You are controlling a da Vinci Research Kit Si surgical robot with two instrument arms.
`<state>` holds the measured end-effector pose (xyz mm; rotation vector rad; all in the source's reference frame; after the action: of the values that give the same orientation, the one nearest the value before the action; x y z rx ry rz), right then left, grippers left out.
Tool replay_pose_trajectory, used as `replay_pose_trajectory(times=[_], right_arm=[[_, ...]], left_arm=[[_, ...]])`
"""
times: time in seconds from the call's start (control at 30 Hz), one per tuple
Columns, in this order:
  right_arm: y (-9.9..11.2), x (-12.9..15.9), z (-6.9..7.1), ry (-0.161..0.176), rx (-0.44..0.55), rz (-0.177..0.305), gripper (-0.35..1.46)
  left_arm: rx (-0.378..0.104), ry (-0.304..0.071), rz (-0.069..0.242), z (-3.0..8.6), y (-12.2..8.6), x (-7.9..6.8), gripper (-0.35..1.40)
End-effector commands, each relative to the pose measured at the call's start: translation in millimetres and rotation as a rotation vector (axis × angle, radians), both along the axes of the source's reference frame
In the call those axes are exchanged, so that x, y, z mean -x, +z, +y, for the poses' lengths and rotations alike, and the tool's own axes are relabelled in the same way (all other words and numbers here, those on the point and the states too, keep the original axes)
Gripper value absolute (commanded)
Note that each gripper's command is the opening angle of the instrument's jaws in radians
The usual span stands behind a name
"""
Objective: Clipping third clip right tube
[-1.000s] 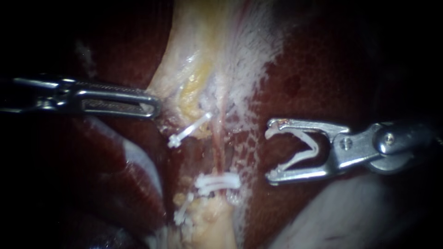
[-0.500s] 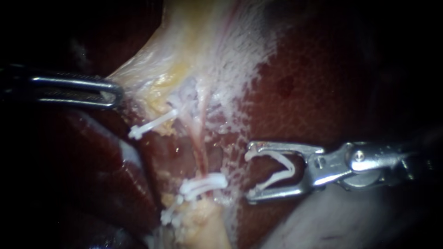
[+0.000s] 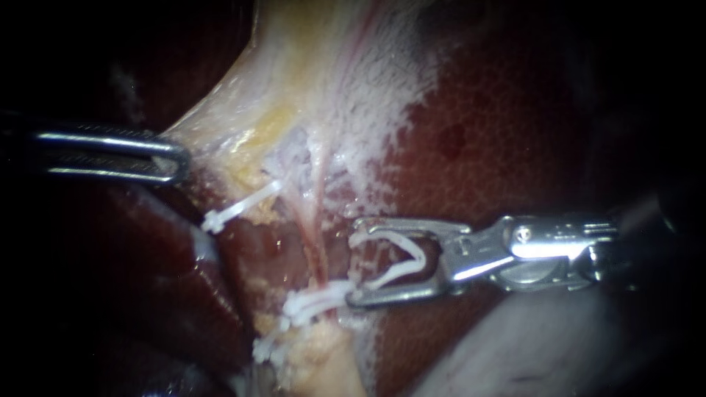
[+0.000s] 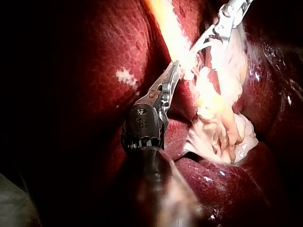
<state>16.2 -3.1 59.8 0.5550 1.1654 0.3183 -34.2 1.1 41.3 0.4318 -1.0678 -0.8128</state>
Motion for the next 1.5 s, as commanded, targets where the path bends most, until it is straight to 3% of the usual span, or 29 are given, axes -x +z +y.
replay_pose_trajectory(times=[0.03, 0.77, 1.0, 1.27, 1.5], right_arm=[[0.1, -0.3, 0.0, -0.004, -0.002, 0.001, 0.57], [0.3, -3.6, 0.2, -0.007, -0.012, 0.002, 0.53], [0.0, -4.0, 0.2, -0.026, -0.019, 0.012, 0.49], [0.0, -4.3, 0.2, -0.069, -0.041, 0.032, 0.44], [0.1, -4.3, 0.3, -0.08, -0.047, 0.037, 0.4]], left_arm=[[0.0, 0.0, 0.001, 0.0, -0.1, 0.1, -0.35], [0.002, 0.008, -0.008, -0.5, -0.7, 1.1, -0.35], [0.002, 0.007, -0.008, -0.5, -0.7, 1.1, -0.35], [0.002, 0.008, -0.008, -0.5, -0.7, 1.1, -0.35], [0.002, 0.007, -0.008, -0.5, -0.7, 1.3, -0.35]])
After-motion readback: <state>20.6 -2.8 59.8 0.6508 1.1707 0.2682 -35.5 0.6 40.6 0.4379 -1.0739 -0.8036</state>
